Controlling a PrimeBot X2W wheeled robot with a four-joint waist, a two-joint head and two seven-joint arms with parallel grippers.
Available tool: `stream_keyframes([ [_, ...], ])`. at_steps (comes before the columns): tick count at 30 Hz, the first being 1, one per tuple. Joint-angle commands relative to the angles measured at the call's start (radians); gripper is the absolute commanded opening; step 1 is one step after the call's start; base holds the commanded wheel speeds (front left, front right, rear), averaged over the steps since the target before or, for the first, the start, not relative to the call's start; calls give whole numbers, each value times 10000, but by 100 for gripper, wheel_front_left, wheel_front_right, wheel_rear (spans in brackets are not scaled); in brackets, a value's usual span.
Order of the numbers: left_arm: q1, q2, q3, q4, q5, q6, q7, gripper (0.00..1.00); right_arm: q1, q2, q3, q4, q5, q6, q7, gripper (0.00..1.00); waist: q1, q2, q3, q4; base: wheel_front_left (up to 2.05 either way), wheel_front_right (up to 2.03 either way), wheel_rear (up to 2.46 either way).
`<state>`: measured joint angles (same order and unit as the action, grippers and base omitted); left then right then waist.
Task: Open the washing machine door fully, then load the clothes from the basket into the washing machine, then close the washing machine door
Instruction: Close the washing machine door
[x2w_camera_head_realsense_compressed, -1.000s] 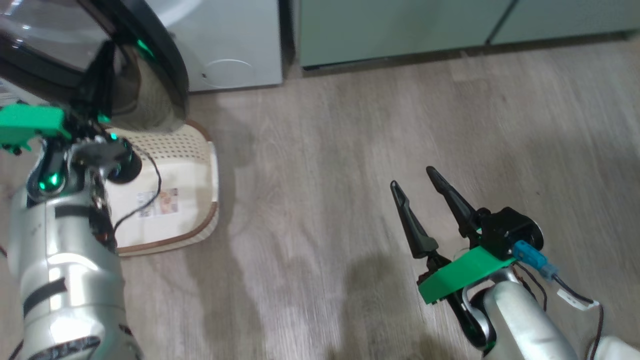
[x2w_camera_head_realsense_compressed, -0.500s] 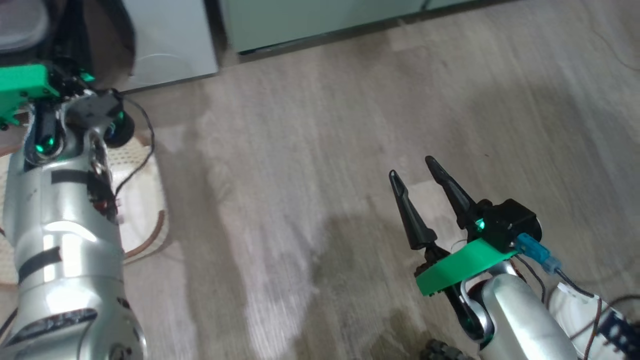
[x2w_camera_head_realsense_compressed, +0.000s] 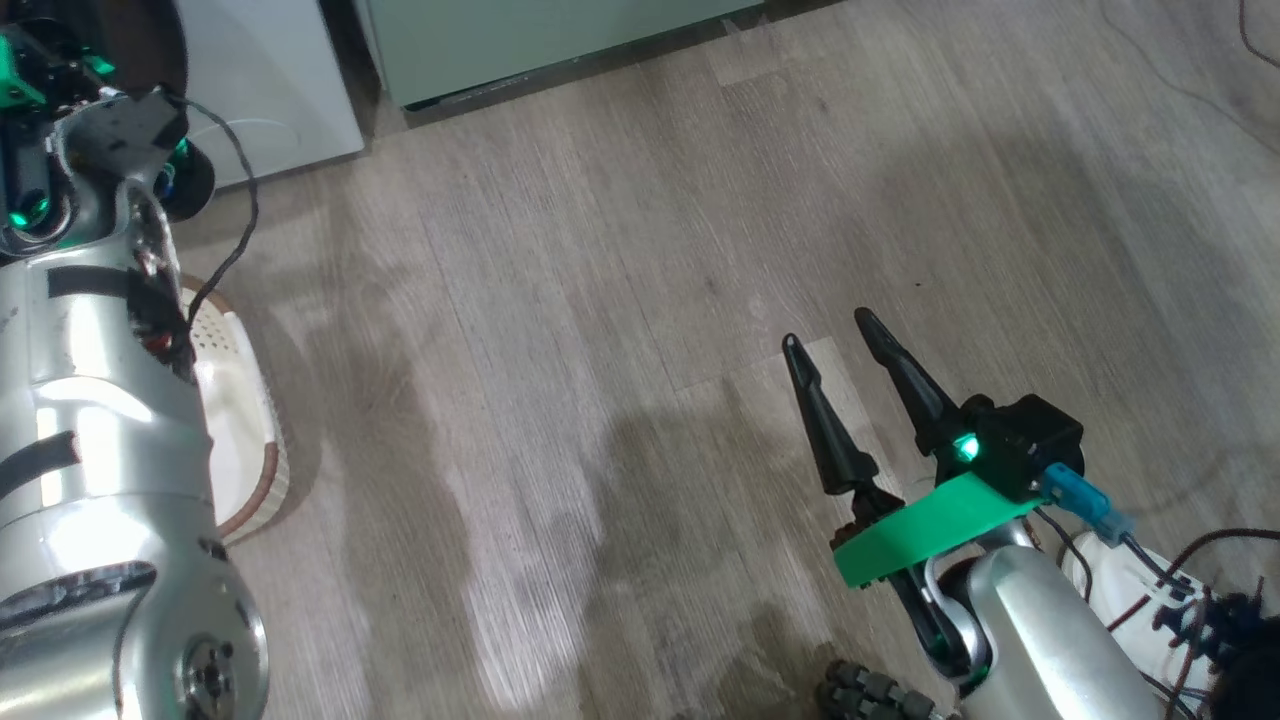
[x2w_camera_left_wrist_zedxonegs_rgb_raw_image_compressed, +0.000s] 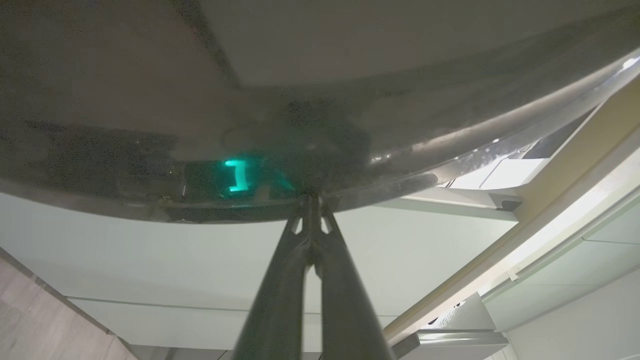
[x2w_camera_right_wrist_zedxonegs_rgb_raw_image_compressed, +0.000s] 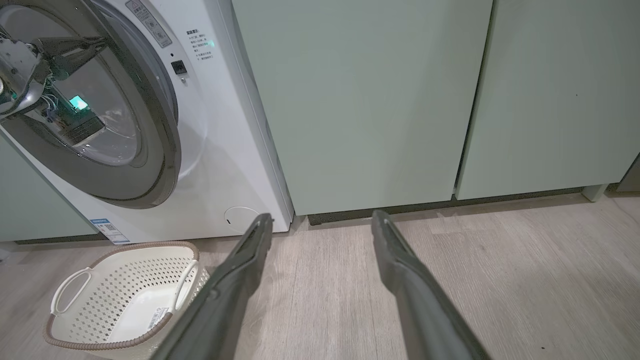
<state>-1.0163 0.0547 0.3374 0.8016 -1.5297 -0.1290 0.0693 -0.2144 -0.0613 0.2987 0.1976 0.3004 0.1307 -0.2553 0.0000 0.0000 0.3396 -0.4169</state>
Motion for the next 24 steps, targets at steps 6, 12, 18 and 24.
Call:
stream_keyframes([
  [6, 665, 293, -377, -553, 123, -17, 460, 0, 31, 109, -29, -335, -29, 0, -65, 100, 0, 0, -416, 363, 0, 0, 0],
  [12, 2348, 235, -1467, -1424, 609, -17, 1288, 0, 304, 110, -451, -259, -348, 0, -65, 100, 0, 0, -1098, 1002, 0, 0, 0],
  [18, 4053, 539, -3435, -2559, 1843, -17, 1514, 0, 565, 93, -1003, -247, -616, 0, -65, 100, 0, 0, -1798, 1879, 0, 0, 0],
  [24, 5331, 1265, -5467, -3674, 2748, -17, 1107, 0, 775, -33, -1348, -306, -700, 0, -65, 100, 0, 0, -2382, 2608, 0, 0, 0],
])
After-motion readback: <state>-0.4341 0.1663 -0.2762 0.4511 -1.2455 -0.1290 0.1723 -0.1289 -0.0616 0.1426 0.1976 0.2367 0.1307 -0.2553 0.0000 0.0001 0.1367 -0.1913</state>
